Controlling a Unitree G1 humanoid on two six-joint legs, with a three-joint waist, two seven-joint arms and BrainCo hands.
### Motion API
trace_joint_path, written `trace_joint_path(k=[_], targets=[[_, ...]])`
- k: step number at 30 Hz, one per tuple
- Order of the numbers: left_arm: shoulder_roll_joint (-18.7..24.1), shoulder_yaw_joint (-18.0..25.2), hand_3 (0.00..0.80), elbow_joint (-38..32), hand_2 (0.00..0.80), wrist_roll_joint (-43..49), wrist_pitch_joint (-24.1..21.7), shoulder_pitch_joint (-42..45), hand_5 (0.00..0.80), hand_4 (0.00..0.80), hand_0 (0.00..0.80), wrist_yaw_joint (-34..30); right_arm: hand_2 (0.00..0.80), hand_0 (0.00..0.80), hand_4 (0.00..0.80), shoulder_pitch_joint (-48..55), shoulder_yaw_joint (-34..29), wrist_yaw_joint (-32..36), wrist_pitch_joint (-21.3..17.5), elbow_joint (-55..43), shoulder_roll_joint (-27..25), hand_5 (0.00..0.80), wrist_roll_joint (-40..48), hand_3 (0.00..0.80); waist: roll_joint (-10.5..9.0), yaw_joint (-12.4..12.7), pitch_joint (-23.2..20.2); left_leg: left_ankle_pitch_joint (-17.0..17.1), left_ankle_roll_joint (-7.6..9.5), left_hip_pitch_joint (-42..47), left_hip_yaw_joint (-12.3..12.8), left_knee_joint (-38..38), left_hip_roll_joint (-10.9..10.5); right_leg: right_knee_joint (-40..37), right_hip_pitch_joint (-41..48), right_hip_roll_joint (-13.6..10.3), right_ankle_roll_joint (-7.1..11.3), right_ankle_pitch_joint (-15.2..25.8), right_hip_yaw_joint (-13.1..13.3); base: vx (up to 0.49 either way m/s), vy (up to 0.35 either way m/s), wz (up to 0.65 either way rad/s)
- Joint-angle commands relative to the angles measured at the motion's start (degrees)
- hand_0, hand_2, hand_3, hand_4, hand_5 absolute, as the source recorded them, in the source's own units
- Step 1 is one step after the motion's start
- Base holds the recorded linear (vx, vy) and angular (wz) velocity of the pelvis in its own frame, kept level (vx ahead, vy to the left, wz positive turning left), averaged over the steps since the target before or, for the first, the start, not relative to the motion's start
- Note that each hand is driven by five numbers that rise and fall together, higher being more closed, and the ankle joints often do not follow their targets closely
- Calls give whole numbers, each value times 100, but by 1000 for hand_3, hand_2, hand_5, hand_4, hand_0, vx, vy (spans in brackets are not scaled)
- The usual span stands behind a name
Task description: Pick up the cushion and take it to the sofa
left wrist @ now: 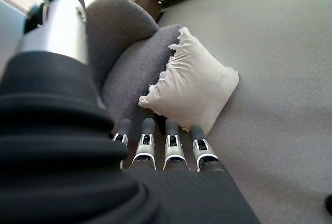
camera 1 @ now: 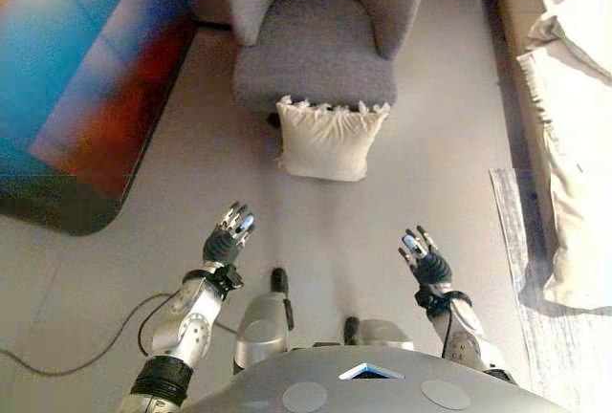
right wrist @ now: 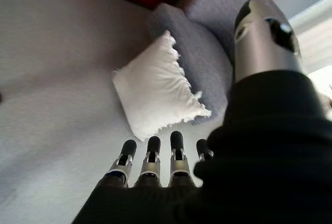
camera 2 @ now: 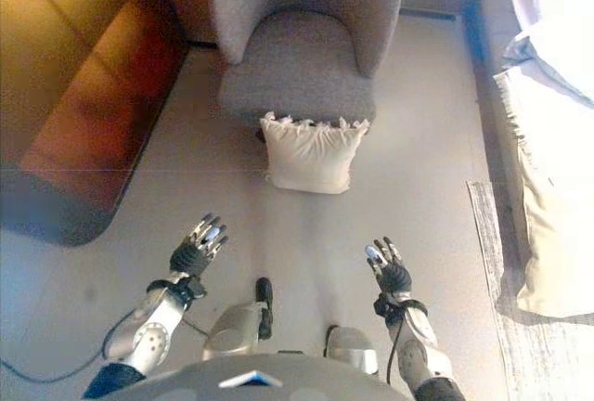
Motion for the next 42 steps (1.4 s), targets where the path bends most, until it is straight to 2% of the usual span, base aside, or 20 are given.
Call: trace_joint_path(k=[1,3,4,6,8,10,12,15,17,20,23,26,30,33,35,37,38,39,40,42], targets=[[35,-183,0,-414,0,-285,-362,34,0,0,0,-40,0,0,0,117,-78,92,-169,-482,-201,0,-37,0,165,134,-219,1021,-491,-861,-280,-1368,554,529,228,360,18,-196,-170,493,210,-12],[141,-247,0,-315,0,-278,-468,-72,0,0,0,-59,0,0,0,67,-50,99,-160,-418,-189,0,112,0,131,150,-236,1001,-451,-1012,-100,-839,559,808,283,220,119,-228,-284,507,192,-9],[207,-258,0,-289,0,-258,-487,-93,0,0,0,-26,0,0,0,36,-35,91,-113,-368,-164,0,206,0,47,188,-270,935,-367,-1020,-234,-647,406,1026,369,71,230,-80,-282,513,186,1],[323,-193,0,-389,0,-170,-428,-136,0,0,0,-37,0,0,0,-16,-70,130,46,-381,-65,0,529,0,-149,231,-402,650,-145,-938,-132,-351,148,1318,462,-195,554,674,-267,461,194,-7],[404,-230,0,-537,0,-45,-441,-83,0,0,0,-56,0,0,0,-58,-21,119,-91,-360,39,0,506,0,-165,336,-501,414,85,-692,-147,-465,-48,2260,295,-410,687,1361,-437,423,248,-4],[448,-235,0,-502,0,67,-392,-126,0,0,0,-86,0,0,0,-189,15,-78,-201,-289,167,0,479,0,-6,374,-542,230,239,-318,-233,-582,-135,3290,-261,-583,670,1763,-597,431,302,17],[476,-147,0,-481,0,147,-270,-241,0,0,0,-36,0,0,0,-270,51,-189,-206,-266,279,0,390,0,36,329,-526,41,319,-62,-203,-543,-248,3648,-855,-939,543,1749,-725,328,220,26],[523,26,0,-581,0,-3,-46,-336,0,0,0,-110,0,0,0,-169,63,-263,-278,-275,279,0,195,0,101,218,-456,-109,286,229,-296,-473,-356,2733,-1296,-1029,316,1397,-1017,282,60,8],[547,37,0,-538,0,-7,-45,-318,0,0,0,-115,0,0,0,-33,-1,-189,-332,-263,221,0,234,0,122,61,-372,-235,229,539,-375,-514,-393,1966,-1519,-1049,297,1425,-1120,274,-67,12],[566,-42,0,-508,0,-54,-102,-249,0,0,0,-107,0,0,0,130,-64,12,-433,-241,161,0,320,0,-95,-215,-278,-590,131,776,-398,-438,-539,452,-1876,-1252,625,2201,-970,317,-160,21],[552,-160,0,-497,0,-20,-101,-158,0,0,0,-221,0,0,0,161,-152,-88,-403,-262,119,0,378,0,-163,-451,-240,-948,93,1023,-622,-355,-603,-683,-2094,-1268,864,2733,-490,424,-116,22],[543,-175,0,-488,0,20,-29,-68,0,0,0,-346,0,0,0,248,-259,-113,-382,-252,114,0,405,0,-170,-605,-266,-1175,116,1227,-739,-265,-551,-1023,-2245,-1222,917,2888,-166,436,-73,35],[554,-153,0,-557,0,40,-19,107,0,0,0,-409,0,0,0,413,-441,99,-381,-159,115,0,417,0,-237,-735,-267,-1625,154,1535,-708,45,-462,-1083,-2503,-1207,947,2942,-212,474,-114,32],[543,-98,0,-575,0,94,-51,228,0,0,0,-387,0,0,0,363,-439,120,-291,-169,51,0,418,0,-327,-804,-241,-1936,129,1772,-695,333,-385,-824,-2427,-1191,864,3020,-260,504,-179,27],[538,-82,0,-515,0,114,-109,261,0,0,0,-368,0,0,0,296,-393,123,-184,-165,-47,0,486,0,-285,-865,-316,-1793,57,1944,-640,376,-154,-613,-2447,-1071,825,2846,-184,510,-200,-1],[517,-48,0,-481,0,76,-134,251,0,0,0,-343,0,0,0,210,-315,84,-21,-203,-120,0,487,0,-224,-934,-390,-1396,-94,2148,-582,472,175,-115,-2517,-810,736,2689,3,513,-225,8],[490,-15,0,-445,0,48,-125,260,0,0,0,-315,0,0,0,172,-255,20,77,-238,-179,0,430,0,-146,-981,-437,-1110,-202,2273,-571,473,388,254,-2568,-594,707,2426,110,474,-227,6],[459,7,0,-416,0,6,-112,256,0,0,0,-268,0,0,0,143,-221,-72,169,-295,-232,0,383,0,-75,-1008,-480,-639,-323,2331,-634,592,550,488,-2585,-417,619,2226,134,507,-250,4],[435,48,0,-461,0,-104,-41,219,0,0,0,-252,0,0,0,116,-228,-49,249,-353,-272,0,395,0,-53,-1045,-515,-293,-368,2292,-682,751,653,583,-2536,-260,500,2053,203,479,-246,4],[389,24,0,-530,0,-127,-102,204,0,0,0,-170,0,0,0,143,-208,-11,272,-393,-334,0,361,0,-60,-1077,-574,114,-456,2164,-745,1142,702,571,-2361,-36,287,1859,236,436,-229,12]])
